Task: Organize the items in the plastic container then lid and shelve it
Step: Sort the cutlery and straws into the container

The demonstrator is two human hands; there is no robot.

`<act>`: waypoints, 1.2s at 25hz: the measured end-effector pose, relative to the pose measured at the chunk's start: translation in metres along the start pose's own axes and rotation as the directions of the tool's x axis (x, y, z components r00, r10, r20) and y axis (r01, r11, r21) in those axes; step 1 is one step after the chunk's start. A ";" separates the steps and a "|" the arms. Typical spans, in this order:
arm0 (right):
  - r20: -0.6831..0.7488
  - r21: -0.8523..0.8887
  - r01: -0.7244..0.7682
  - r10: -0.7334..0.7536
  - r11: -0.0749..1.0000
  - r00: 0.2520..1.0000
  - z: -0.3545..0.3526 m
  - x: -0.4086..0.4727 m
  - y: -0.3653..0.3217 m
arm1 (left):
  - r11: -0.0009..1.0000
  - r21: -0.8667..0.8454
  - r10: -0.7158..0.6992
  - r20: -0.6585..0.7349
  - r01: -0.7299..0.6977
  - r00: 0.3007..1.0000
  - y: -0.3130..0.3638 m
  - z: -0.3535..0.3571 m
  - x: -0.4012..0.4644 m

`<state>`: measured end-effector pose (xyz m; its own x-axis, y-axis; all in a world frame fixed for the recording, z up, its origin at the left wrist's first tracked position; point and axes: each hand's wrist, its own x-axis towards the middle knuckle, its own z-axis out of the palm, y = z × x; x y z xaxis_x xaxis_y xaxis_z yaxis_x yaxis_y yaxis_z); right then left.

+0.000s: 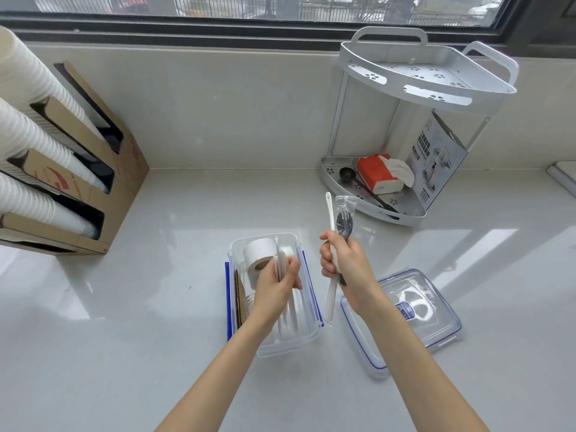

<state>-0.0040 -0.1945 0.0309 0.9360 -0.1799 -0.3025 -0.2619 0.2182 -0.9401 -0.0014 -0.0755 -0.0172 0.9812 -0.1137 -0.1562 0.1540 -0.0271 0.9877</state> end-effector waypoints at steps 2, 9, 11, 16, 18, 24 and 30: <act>0.018 -0.002 0.003 -0.003 1.000 1.000 0.002 0.000 0.001 | 1.000 -0.007 -0.004 0.035 0.005 0.999 -0.003 -0.002 -0.002; 0.120 -0.248 0.050 -0.021 0.967 0.993 0.005 -0.009 0.010 | 0.999 0.045 -0.021 0.104 0.017 0.994 -0.008 0.001 -0.011; 0.181 -0.370 0.072 -0.004 0.926 0.983 0.007 -0.012 0.018 | 0.999 0.043 -0.018 0.100 0.013 0.995 -0.008 0.003 -0.011; 0.224 -0.501 0.141 -0.029 0.854 0.974 0.009 -0.008 0.031 | 0.993 0.117 -0.031 0.181 0.010 0.983 -0.009 0.002 -0.010; 0.191 -0.503 0.149 -0.059 0.851 0.980 0.009 -0.007 0.030 | 0.993 0.116 -0.041 0.240 0.014 0.970 -0.010 -0.002 -0.011; 0.068 -0.419 0.093 -0.071 0.903 0.995 0.003 0.003 0.036 | 0.984 0.179 -0.093 0.400 0.022 0.912 -0.019 -0.021 -0.004; 0.085 -0.460 0.117 -0.087 0.880 0.993 0.004 0.008 0.035 | 0.958 0.287 -0.106 0.320 0.010 0.942 -0.018 -0.021 -0.002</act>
<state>-0.0046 -0.1841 -0.0036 0.9720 -0.1159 -0.2046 -0.2291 -0.2707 -0.9350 -0.0036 -0.0536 -0.0348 0.8703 -0.4216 -0.2545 0.1239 -0.3126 0.9418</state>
